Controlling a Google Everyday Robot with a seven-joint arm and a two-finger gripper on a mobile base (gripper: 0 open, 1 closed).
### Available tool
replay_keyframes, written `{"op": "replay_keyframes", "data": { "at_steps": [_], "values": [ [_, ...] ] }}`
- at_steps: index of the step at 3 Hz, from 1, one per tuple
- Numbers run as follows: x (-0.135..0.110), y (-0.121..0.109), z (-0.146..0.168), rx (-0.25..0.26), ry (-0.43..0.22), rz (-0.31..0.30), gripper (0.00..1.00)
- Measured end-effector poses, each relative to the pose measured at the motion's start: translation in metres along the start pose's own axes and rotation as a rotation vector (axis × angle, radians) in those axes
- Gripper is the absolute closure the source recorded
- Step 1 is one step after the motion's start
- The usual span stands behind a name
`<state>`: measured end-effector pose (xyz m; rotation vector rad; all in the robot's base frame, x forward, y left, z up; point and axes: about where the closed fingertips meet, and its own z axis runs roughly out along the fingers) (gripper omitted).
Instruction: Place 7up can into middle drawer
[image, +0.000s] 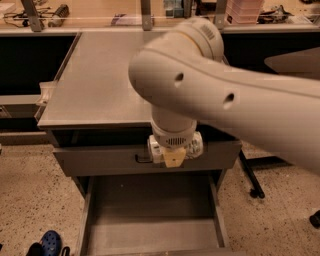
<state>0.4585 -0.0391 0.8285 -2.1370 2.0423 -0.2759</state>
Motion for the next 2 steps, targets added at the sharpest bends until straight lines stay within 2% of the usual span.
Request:
{"op": "replay_keyframes", "data": {
  "at_steps": [1, 2],
  "values": [
    [0.0656, 0.0352, 0.0458, 0.088, 0.039, 0.156, 1.0],
    [0.0736, 0.0329, 0.0541, 0.184, -0.019, 0.103, 1.0]
  ]
}}
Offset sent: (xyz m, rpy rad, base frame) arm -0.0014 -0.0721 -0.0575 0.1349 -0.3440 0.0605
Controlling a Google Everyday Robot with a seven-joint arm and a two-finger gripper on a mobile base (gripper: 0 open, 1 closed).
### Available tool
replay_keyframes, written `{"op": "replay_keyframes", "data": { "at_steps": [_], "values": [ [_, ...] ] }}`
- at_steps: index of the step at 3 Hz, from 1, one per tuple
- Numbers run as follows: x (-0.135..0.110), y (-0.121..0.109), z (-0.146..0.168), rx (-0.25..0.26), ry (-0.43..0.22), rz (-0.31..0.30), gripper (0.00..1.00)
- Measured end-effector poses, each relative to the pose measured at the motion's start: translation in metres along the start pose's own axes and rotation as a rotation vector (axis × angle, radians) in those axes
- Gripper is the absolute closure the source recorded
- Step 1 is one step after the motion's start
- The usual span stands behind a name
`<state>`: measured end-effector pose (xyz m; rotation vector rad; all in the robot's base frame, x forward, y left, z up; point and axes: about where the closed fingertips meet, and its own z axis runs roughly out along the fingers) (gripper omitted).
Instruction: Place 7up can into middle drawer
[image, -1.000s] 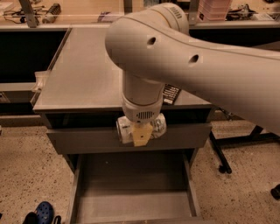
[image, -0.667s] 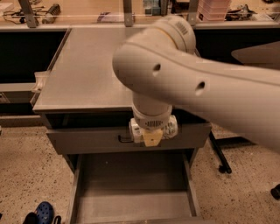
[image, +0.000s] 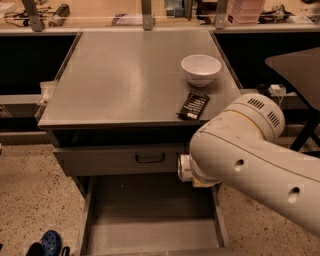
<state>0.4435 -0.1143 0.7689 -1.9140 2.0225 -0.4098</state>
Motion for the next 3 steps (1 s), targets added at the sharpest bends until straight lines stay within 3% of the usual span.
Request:
{"op": "replay_keyframes", "data": {
  "at_steps": [1, 2, 3],
  "values": [
    [-0.01, -0.017, 0.002, 0.052, -0.057, 0.001, 1.0],
    [0.024, -0.02, 0.042, -0.056, -0.128, 0.125, 1.0],
    [0.025, 0.038, 0.096, -0.342, -0.213, 0.145, 1.0]
  ]
}}
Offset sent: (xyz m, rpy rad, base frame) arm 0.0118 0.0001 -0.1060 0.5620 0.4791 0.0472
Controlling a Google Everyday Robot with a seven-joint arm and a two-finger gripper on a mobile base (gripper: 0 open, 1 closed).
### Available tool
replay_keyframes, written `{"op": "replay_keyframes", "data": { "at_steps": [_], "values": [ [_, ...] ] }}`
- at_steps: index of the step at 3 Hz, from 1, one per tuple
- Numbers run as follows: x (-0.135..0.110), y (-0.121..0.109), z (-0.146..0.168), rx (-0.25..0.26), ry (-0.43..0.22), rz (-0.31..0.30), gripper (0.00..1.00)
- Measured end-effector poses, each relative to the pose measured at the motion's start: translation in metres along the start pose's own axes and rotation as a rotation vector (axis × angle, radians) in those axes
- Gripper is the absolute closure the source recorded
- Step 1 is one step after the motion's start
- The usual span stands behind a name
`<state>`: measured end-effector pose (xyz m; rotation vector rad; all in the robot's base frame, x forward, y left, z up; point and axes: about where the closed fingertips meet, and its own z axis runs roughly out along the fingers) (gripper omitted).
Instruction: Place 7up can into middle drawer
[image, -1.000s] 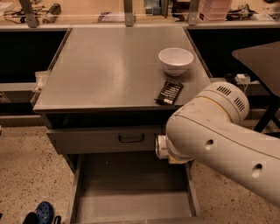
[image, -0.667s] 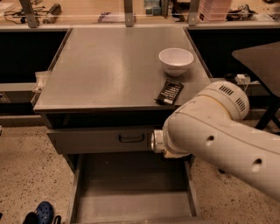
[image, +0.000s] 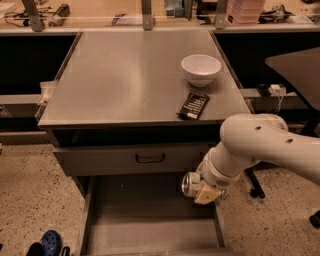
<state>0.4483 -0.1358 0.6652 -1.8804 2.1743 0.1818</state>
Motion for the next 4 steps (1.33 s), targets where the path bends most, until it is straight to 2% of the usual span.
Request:
{"op": "replay_keyframes", "data": {
  "at_steps": [1, 2, 3, 4],
  "values": [
    [-0.003, 0.042, 0.045, -0.21, -0.139, 0.029, 1.0],
    [-0.008, 0.048, 0.052, -0.238, -0.175, 0.045, 1.0],
    [-0.008, 0.048, 0.049, -0.219, -0.202, 0.047, 1.0],
    [-0.014, 0.048, 0.075, -0.183, -0.337, 0.085, 1.0]
  ]
}}
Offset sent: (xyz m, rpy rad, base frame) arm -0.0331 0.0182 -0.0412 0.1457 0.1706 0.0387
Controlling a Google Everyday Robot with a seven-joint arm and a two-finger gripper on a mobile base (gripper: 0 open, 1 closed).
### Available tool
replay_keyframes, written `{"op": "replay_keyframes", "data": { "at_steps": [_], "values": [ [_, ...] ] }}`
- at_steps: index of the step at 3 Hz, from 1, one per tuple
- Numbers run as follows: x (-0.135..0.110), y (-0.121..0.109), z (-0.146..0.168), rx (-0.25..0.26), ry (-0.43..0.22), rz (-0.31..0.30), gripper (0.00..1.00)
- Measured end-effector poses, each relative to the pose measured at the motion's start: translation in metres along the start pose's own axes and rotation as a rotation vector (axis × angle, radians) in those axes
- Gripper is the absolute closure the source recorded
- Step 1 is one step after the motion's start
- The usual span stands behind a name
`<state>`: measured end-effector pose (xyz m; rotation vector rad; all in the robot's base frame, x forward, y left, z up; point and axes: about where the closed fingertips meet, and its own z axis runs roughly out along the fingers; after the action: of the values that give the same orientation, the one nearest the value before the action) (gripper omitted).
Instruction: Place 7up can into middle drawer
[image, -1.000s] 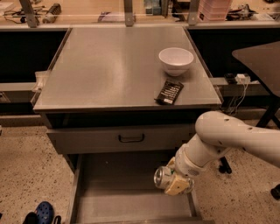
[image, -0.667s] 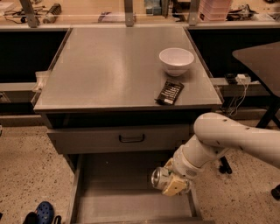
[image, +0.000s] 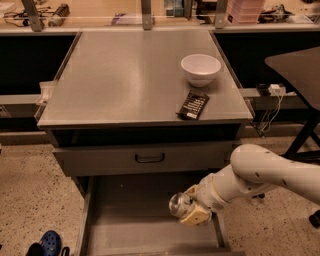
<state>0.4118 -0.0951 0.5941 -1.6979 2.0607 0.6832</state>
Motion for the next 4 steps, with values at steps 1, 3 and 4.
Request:
{"op": "replay_keyframes", "data": {
  "at_steps": [1, 3, 4],
  "values": [
    [-0.004, -0.007, 0.04, 0.072, -0.135, 0.019, 1.0],
    [-0.025, -0.047, 0.096, 0.232, -0.173, -0.007, 1.0],
    [-0.024, -0.071, 0.129, 0.204, -0.147, -0.024, 1.0]
  ]
}}
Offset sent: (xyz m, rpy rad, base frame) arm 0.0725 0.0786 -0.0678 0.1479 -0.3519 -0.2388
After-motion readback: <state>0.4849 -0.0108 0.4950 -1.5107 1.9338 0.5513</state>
